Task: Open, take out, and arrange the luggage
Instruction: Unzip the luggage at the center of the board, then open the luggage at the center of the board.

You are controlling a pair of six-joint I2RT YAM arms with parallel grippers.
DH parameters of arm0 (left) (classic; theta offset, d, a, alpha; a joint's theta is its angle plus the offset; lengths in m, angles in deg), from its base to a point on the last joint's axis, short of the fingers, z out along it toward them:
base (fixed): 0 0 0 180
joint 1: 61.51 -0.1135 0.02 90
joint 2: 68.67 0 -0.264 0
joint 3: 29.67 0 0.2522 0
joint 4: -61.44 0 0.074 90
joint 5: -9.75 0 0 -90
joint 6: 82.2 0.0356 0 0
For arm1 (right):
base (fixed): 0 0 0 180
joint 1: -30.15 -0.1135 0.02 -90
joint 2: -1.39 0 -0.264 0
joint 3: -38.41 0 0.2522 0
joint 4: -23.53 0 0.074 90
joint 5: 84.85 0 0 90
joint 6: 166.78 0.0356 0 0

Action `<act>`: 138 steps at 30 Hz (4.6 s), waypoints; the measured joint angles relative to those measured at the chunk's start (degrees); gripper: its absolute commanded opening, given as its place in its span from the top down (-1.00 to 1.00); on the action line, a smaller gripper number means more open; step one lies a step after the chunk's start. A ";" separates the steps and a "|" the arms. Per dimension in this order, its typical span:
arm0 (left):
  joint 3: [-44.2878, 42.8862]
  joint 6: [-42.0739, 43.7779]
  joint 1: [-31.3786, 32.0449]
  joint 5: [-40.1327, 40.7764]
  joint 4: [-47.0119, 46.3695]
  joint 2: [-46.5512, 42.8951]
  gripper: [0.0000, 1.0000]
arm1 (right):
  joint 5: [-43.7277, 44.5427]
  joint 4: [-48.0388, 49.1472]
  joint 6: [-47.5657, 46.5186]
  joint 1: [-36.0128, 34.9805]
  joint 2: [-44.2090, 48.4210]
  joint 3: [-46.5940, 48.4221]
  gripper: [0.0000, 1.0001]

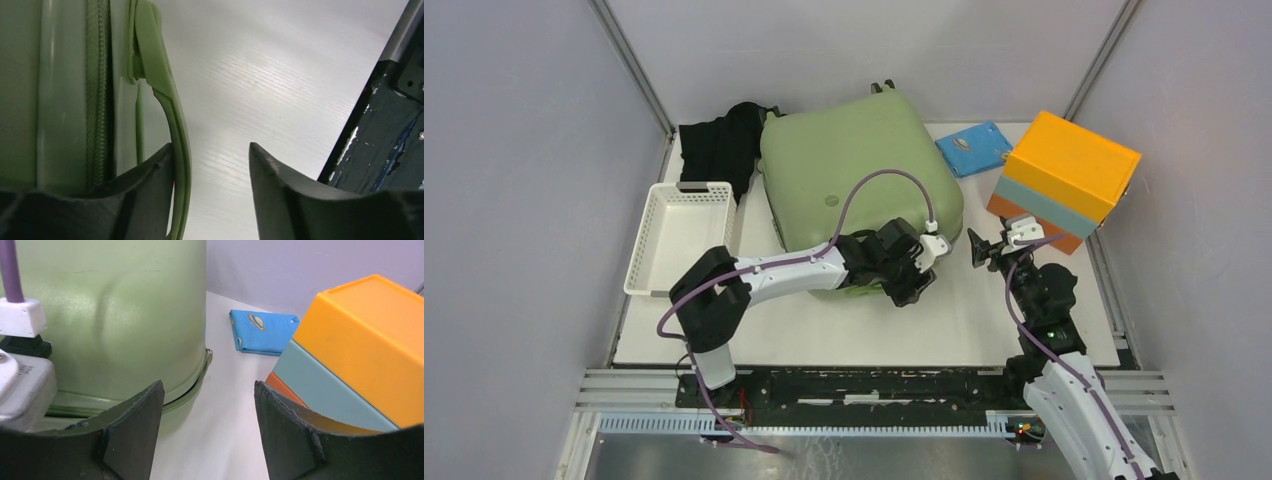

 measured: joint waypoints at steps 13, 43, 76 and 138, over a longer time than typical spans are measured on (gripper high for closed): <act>10.05 -4.83 -0.50 -10.47 -10.78 -22.38 -1.00 | -1.49 -6.58 1.22 0.00 4.24 -1.77 -0.45; 21.90 -29.53 -29.97 -1.77 -9.07 -54.66 -1.00 | -5.60 -7.96 0.42 -15.76 0.70 -2.67 -0.43; 13.60 -46.07 -61.75 0.22 -14.16 -15.43 0.96 | 14.93 8.50 0.79 -40.98 -15.93 -3.26 0.02; 6.14 -43.17 -58.42 -7.91 -17.79 -2.60 0.50 | 11.96 15.78 3.98 -43.23 -21.97 -3.93 0.09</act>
